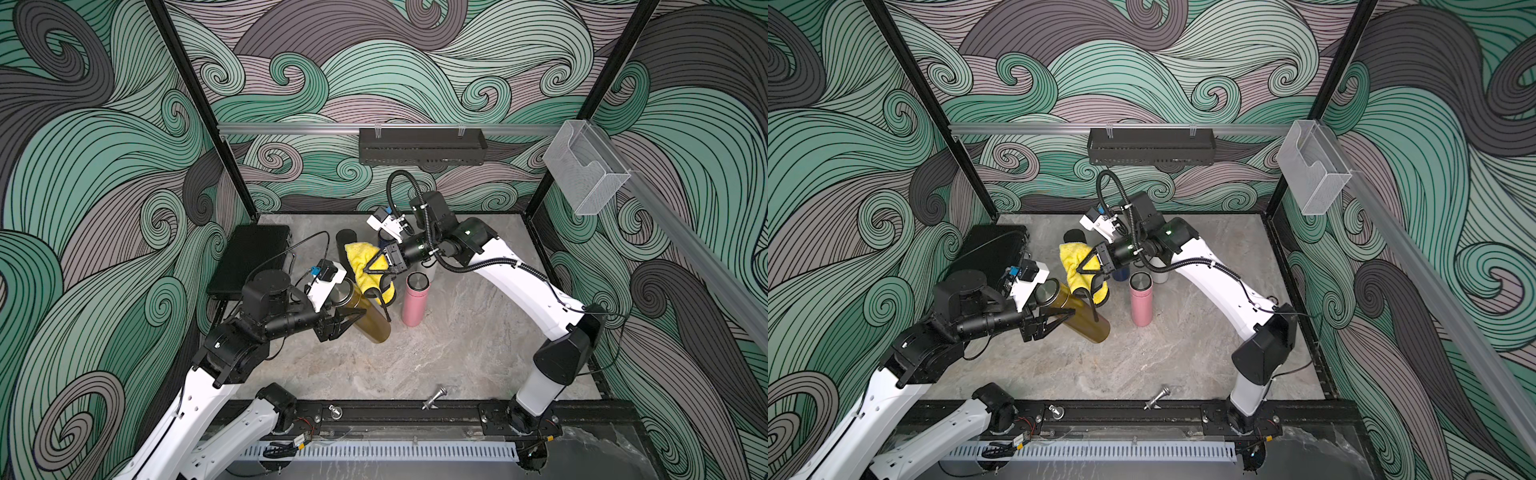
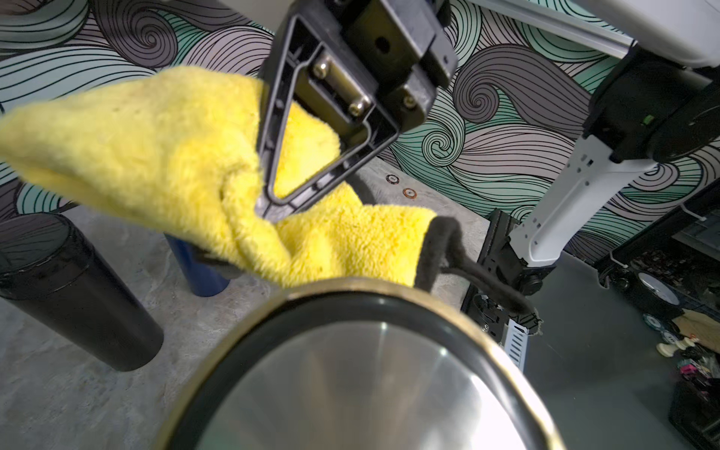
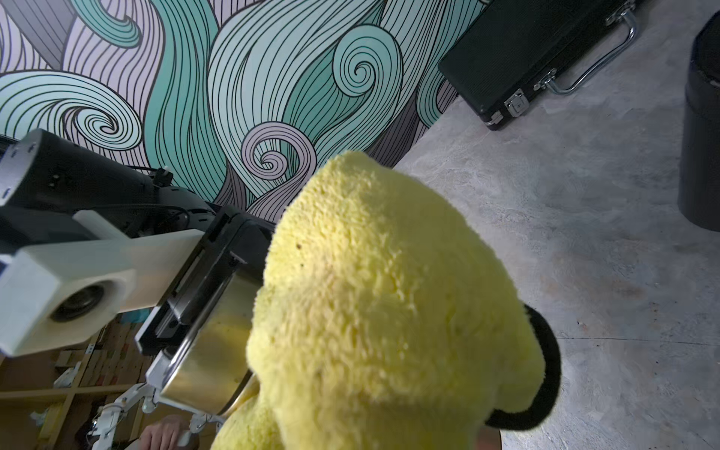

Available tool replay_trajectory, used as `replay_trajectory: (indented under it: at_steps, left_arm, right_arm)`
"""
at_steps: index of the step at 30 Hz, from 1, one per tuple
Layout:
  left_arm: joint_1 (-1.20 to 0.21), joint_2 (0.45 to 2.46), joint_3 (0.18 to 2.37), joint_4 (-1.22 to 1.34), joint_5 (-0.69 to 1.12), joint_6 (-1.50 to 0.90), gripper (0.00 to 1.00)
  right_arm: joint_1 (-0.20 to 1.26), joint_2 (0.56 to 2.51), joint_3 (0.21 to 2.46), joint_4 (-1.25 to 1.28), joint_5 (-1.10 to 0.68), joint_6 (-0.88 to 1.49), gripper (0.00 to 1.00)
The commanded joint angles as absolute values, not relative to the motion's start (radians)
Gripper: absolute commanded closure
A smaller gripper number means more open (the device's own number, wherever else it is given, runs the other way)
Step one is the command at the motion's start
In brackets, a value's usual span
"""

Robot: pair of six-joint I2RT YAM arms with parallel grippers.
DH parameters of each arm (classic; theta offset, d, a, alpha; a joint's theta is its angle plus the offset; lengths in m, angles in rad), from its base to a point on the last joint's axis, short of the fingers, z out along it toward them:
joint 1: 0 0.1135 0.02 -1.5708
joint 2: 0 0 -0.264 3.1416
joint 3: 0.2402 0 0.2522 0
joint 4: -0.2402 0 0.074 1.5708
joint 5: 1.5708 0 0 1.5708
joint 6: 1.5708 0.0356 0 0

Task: Wipe the surface of the thermos
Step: Wipe the dirt from the surface of the thermos.

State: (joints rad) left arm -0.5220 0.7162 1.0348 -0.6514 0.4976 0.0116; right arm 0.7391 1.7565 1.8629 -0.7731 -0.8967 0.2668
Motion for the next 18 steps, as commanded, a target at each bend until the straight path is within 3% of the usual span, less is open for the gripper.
replay_trajectory:
  at_steps: [1, 6, 10, 13, 18]
  left_arm:
    - [-0.525, 0.707, 1.06, -0.588, 0.504, 0.009, 1.0]
    - [-0.526, 0.744, 1.032, -0.569, 0.423, -0.071, 1.0]
    - [-0.53, 0.748, 0.982, -0.567, 0.393, -0.13, 1.0]
    - [-0.534, 0.699, 0.904, -0.502, 0.342, -0.2, 1.0]
    - [-0.538, 0.671, 0.862, -0.517, 0.098, -0.383, 1.0]
  right_arm:
    - [0.765, 1.775, 1.885, -0.84, -0.849, 0.225, 1.0]
    - [0.773, 1.655, 1.774, -0.727, -0.521, 0.321, 1.0]
    - [0.794, 1.537, 1.608, -0.574, -0.424, 0.387, 1.0]
    - [0.872, 1.472, 1.552, -0.569, -0.277, 0.339, 1.0]
    - [1.029, 1.393, 1.406, -0.5, -0.021, 0.332, 1.0]
